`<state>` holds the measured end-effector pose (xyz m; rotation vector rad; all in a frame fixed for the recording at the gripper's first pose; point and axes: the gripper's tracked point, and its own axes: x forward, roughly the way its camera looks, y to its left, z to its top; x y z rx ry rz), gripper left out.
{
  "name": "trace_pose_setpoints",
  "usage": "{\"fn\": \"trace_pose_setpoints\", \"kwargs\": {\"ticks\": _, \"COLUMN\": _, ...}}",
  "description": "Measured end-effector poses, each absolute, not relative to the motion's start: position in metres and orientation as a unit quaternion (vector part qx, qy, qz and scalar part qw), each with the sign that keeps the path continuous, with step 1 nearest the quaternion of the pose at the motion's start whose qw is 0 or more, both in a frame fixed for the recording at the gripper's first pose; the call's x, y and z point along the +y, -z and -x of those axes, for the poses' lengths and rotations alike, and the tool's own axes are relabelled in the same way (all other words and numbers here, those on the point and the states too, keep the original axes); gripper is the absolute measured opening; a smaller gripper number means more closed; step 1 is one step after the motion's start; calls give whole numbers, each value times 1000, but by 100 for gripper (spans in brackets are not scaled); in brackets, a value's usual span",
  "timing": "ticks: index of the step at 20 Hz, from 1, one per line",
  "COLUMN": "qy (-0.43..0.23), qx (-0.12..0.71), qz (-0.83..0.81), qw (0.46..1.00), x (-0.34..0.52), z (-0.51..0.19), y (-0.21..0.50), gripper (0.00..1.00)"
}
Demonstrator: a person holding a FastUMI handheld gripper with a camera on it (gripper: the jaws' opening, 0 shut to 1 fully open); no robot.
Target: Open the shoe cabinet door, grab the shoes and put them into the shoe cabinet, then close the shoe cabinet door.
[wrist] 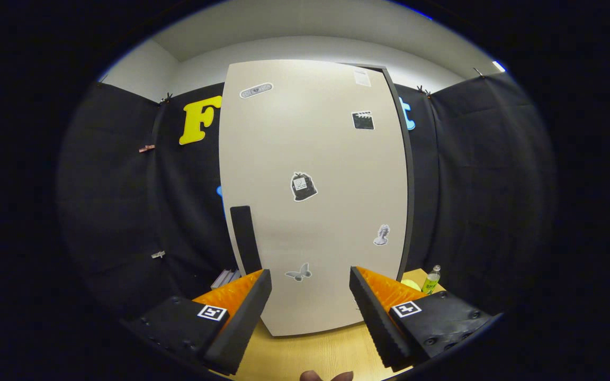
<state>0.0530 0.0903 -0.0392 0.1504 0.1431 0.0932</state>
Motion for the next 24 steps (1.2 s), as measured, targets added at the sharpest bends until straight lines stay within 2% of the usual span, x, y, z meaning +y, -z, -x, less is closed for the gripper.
{"fn": "trace_pose_setpoints", "kwargs": {"ticks": 24, "qy": -46, "qx": 68, "qz": -79, "qw": 994, "x": 81, "z": -49, "y": 40, "gripper": 97}}
